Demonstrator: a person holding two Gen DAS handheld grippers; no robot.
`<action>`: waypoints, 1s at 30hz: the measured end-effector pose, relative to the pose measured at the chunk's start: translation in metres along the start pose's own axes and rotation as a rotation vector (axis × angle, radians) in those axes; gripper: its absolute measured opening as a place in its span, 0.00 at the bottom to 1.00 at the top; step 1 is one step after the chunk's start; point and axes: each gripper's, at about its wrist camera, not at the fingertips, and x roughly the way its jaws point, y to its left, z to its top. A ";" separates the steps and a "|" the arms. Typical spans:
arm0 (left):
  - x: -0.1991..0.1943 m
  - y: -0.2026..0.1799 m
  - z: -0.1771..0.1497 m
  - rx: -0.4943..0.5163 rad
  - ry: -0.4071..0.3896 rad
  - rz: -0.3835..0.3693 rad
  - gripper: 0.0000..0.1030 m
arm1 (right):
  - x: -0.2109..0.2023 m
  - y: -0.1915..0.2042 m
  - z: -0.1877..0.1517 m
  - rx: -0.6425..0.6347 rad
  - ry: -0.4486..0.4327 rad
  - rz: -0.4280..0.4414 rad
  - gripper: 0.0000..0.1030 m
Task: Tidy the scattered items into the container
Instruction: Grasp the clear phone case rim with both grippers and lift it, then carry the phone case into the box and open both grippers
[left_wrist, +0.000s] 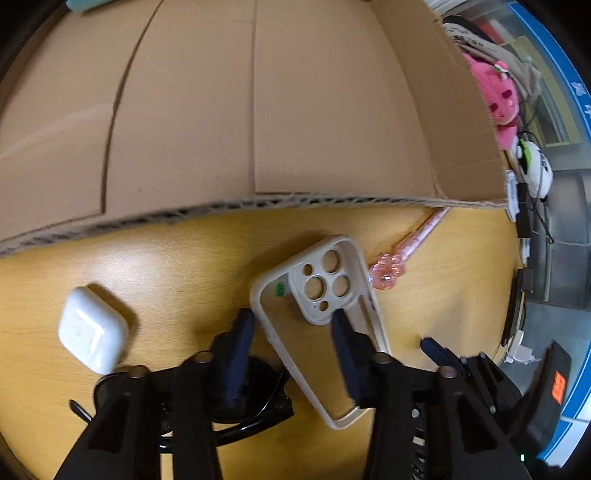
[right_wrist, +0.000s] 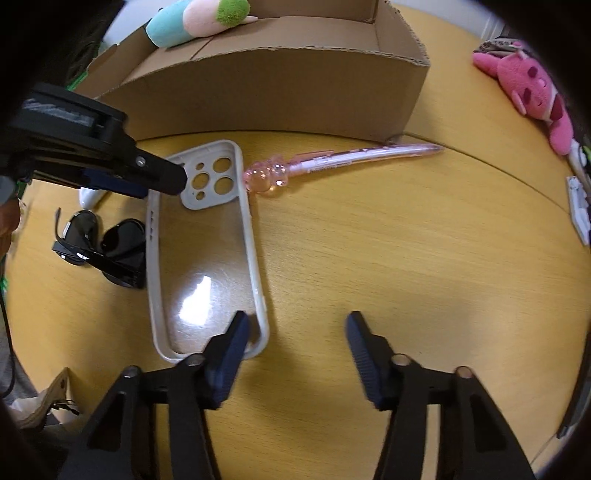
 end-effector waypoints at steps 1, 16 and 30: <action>0.000 0.000 0.000 0.001 -0.006 -0.005 0.38 | -0.001 0.002 -0.002 -0.005 -0.001 -0.002 0.43; -0.013 0.007 -0.008 -0.008 -0.022 -0.052 0.07 | -0.030 0.016 -0.023 0.014 0.022 0.093 0.05; -0.149 -0.015 0.019 0.050 -0.237 -0.100 0.07 | -0.131 0.012 0.043 0.072 -0.204 0.095 0.05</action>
